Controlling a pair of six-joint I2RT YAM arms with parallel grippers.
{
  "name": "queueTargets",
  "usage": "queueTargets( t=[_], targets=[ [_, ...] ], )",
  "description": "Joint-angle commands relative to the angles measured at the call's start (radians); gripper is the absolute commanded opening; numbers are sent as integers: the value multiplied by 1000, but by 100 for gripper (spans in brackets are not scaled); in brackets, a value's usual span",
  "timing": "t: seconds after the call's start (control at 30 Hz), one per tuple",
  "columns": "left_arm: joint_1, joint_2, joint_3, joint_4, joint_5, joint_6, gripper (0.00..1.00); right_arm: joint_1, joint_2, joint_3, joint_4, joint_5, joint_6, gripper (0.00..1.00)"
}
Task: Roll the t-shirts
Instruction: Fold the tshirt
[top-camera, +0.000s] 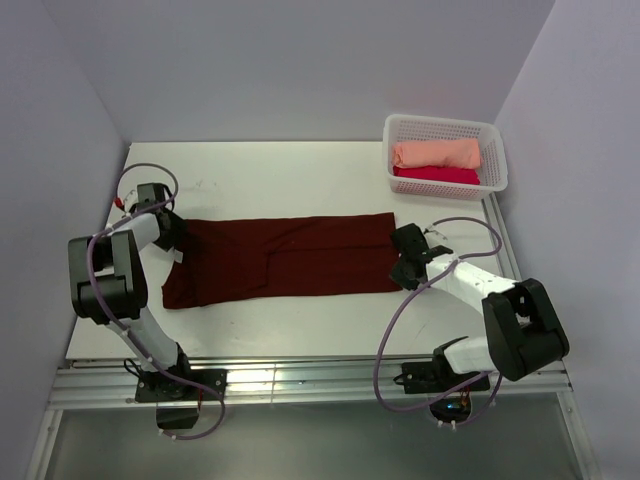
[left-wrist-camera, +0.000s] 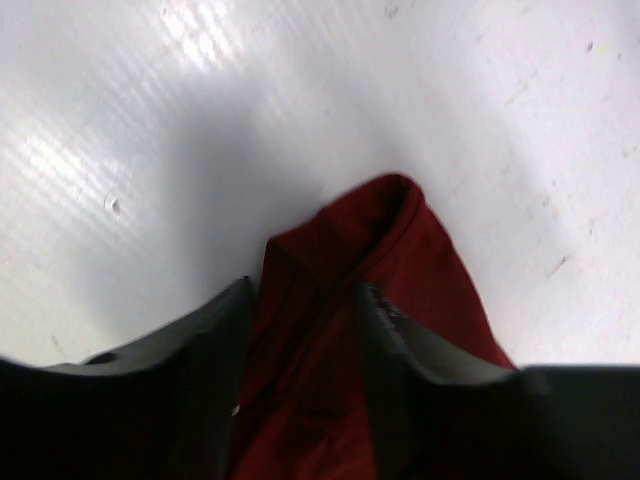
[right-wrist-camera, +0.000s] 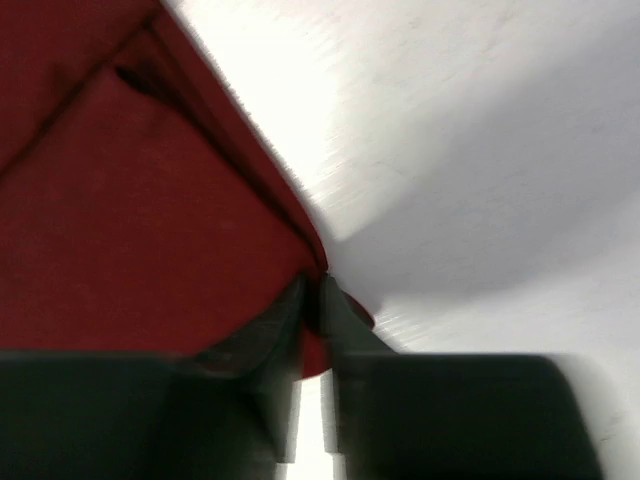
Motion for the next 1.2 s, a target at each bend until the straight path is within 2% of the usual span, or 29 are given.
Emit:
queueTargets(
  t=[0.0,0.03,0.07,0.23,0.3,0.5,0.63,0.83,0.87,1.03,1.1,1.13,1.17],
  targets=[
    [4,50,53,13,8,28,49,25,20,-12,-27,-11,28,9],
    [4,63,69,16,6,31,44,28,23,-17,-25,-22,29,0],
    [4,89,78,15,1,35,40,28,26,-17,-24,-31,31,0],
    [4,173,147,9,1,37,33,78,8,-15,-56,-7,48,0],
    [4,198,170,4,32,40,27,97,-9,-21,-59,-10,60,0],
    [4,261,303,-40,75,52,26,209,-15,-52,-80,-28,115,0],
    [-13,335,415,-86,90,61,23,299,-9,-90,-45,-113,181,0],
    [-64,463,622,-168,118,66,21,586,5,-49,-25,-189,259,0],
    [-76,477,645,-180,120,66,21,664,5,-46,25,-232,250,0],
    [-157,560,806,-238,152,89,20,838,17,17,104,-294,145,1],
    [-214,569,866,-269,153,112,21,853,14,75,34,-253,94,16],
    [-223,563,882,-280,144,117,25,852,2,90,7,-230,80,30],
    [-229,552,891,-286,129,120,28,852,-38,110,-23,-213,71,35]
  ],
)
